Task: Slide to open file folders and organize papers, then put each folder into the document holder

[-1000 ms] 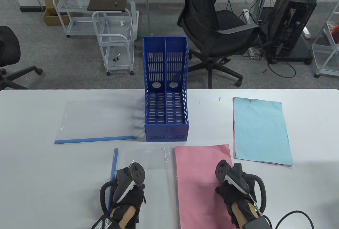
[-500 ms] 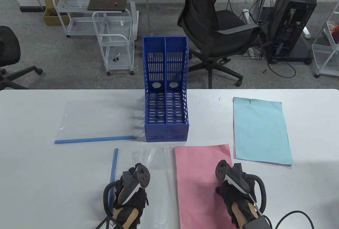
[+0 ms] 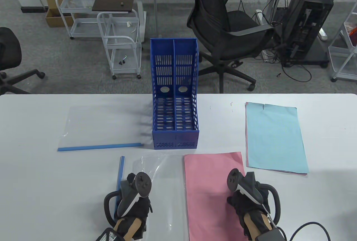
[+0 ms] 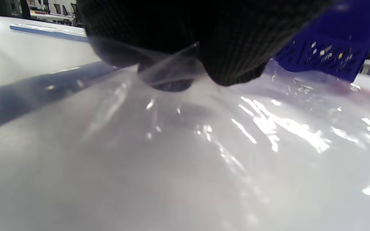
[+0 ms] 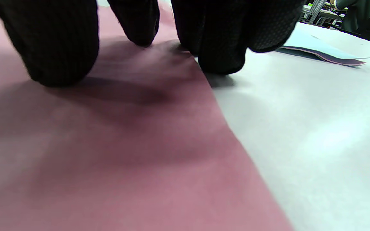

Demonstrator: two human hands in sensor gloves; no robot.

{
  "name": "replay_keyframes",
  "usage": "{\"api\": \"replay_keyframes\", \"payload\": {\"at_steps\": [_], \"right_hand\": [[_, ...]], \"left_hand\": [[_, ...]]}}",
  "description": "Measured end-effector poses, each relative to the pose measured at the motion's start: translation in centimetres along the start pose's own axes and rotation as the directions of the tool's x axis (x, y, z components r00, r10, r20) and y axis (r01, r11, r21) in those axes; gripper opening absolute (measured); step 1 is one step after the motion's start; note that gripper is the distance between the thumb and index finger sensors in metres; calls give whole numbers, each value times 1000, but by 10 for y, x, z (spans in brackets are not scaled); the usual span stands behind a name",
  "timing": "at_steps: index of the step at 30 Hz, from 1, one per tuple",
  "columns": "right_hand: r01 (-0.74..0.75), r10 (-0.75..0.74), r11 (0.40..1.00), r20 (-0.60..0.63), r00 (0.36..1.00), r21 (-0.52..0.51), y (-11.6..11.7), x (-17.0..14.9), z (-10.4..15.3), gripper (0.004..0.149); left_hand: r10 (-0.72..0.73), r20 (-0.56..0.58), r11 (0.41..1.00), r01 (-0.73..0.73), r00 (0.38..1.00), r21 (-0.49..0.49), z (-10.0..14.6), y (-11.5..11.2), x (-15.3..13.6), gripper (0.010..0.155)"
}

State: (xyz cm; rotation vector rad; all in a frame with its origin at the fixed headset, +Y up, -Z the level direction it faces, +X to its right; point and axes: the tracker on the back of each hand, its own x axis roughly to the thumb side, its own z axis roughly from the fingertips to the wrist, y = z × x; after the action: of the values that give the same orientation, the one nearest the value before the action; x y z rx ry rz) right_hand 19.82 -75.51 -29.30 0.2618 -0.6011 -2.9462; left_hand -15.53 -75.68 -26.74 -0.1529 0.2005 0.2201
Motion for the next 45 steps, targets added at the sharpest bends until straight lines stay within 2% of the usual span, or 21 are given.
{"api": "replay_keyframes", "payload": {"at_steps": [5,7,9,12,13,16,19,21,23,24,28,33,34,36,37,38,39,41,42,43,45], "right_hand": [[0,0,1000,0,1000,0,0,0,0,80],[0,0,1000,0,1000,0,0,0,0,80],[0,0,1000,1,1000,0,0,0,0,80],[1,-1,1000,1,1000,0,0,0,0,80],[1,-1,1000,1,1000,0,0,0,0,80],[1,-1,1000,1,1000,0,0,0,0,80],[3,-3,1000,4,1000,1,1,0,0,80],[3,-3,1000,5,1000,1,1,0,0,80],[2,-2,1000,5,1000,0,1,0,0,80],[2,-2,1000,5,1000,0,1,0,0,80],[2,-2,1000,5,1000,0,1,0,0,80],[2,-2,1000,5,1000,0,1,0,0,80],[2,-2,1000,5,1000,0,1,0,0,80],[2,-2,1000,5,1000,0,1,0,0,80],[2,-2,1000,5,1000,0,1,0,0,80],[2,-2,1000,5,1000,0,1,0,0,80],[2,-2,1000,5,1000,0,1,0,0,80],[2,-2,1000,5,1000,0,1,0,0,80],[2,-2,1000,5,1000,0,1,0,0,80],[5,-5,1000,8,1000,-3,1,0,0,80],[6,-6,1000,9,1000,-6,1,0,0,80]], "left_hand": [[172,20,981,-169,985,-94,1,13,-11,41],[268,20,952,-262,963,-161,-1,17,-16,43],[413,10,882,-397,911,-253,-5,18,-24,44],[638,-22,699,-590,770,-404,-10,15,-33,55],[675,-34,656,-621,737,-429,-11,14,-34,58],[805,-90,457,-708,587,-539,-14,10,-33,66],[880,-132,296,-745,456,-598,-14,5,-23,68],[927,-168,167,-770,336,-616,-14,1,-9,68],[945,-193,76,-749,266,-658,-14,-3,9,68],[944,-191,73,-736,268,-673,-15,-5,15,68],[926,-120,180,-701,357,-690,-19,-15,43,73],[916,-112,186,-655,385,-733,-23,-30,57,78],[901,-94,237,-663,424,-710,-22,-30,57,75],[835,-46,407,-672,548,-619,-19,-29,55,73],[766,-30,532,-660,642,-530,-16,-27,56,72],[711,-1,618,-626,703,-476,-14,-27,58,72],[605,52,729,-527,794,-438,-13,-27,64,71],[373,111,858,-297,921,-418,-13,-31,80,66],[278,119,878,-202,953,-434,-12,-33,88,65],[206,123,909,-143,971,-392,-10,-33,96,65],[146,128,927,-90,981,-365,-9,-36,111,67]]}}
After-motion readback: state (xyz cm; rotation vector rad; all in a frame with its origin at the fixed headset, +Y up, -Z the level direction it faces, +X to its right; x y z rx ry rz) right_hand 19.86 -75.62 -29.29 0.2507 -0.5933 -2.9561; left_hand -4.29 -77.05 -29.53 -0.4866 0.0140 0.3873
